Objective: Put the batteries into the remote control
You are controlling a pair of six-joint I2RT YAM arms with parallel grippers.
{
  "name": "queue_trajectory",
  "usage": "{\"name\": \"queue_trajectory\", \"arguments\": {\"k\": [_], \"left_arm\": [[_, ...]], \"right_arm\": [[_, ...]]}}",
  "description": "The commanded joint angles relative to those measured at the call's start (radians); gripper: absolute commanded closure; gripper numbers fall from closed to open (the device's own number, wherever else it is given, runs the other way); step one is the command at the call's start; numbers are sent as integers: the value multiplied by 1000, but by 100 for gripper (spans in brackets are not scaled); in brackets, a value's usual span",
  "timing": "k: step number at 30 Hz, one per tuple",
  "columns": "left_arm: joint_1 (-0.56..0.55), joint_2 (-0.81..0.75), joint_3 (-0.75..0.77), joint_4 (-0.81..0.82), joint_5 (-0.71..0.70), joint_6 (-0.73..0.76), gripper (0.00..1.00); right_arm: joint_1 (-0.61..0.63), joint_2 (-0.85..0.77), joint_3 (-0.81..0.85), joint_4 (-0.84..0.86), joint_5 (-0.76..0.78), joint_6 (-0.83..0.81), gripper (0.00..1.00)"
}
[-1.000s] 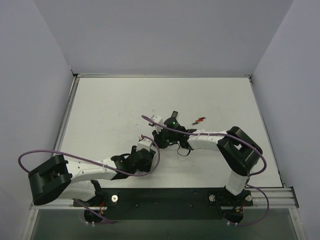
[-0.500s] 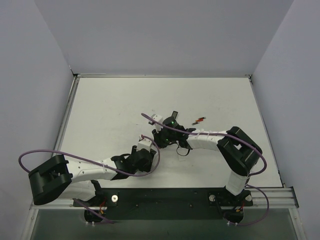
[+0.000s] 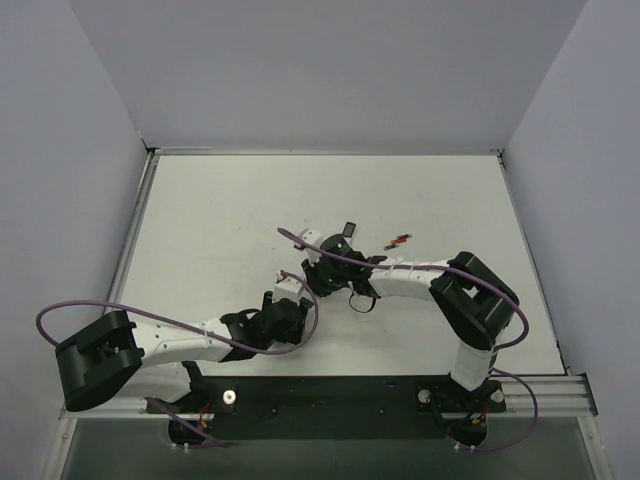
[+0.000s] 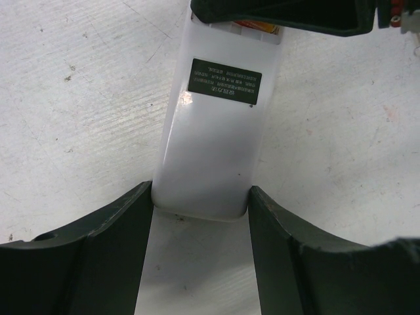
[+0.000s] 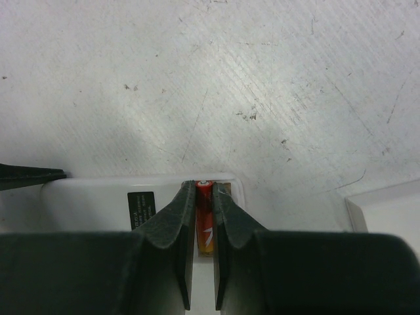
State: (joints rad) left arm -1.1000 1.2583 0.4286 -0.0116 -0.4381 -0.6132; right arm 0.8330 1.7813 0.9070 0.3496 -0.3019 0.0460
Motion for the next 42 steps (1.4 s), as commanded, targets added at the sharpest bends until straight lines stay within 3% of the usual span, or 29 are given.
{"name": "queue_trajectory", "arguments": {"k": [1,11,15,19,34,42], "left_arm": [[12,44,-24,21,27,-56,100],[19,38,-30,22,25,-68,100],[19,36,-30,24,27,-65,100],[20,30,-36,32,27,-63,100],[19,9,-51,62,47,-45,100],[17,18,-73,150,111,26,100]], "right_arm": [[44,32,-13,-155,-54,69,100],[29,99,15,-195,-174,129,100],[21,87,6,-172,-216,172,88],[8,86,-2,-152,-262,195,82],[-12,55,-20,-155,-267,221,78],[-26,-5,-33,-159,-249,226,81]]}}
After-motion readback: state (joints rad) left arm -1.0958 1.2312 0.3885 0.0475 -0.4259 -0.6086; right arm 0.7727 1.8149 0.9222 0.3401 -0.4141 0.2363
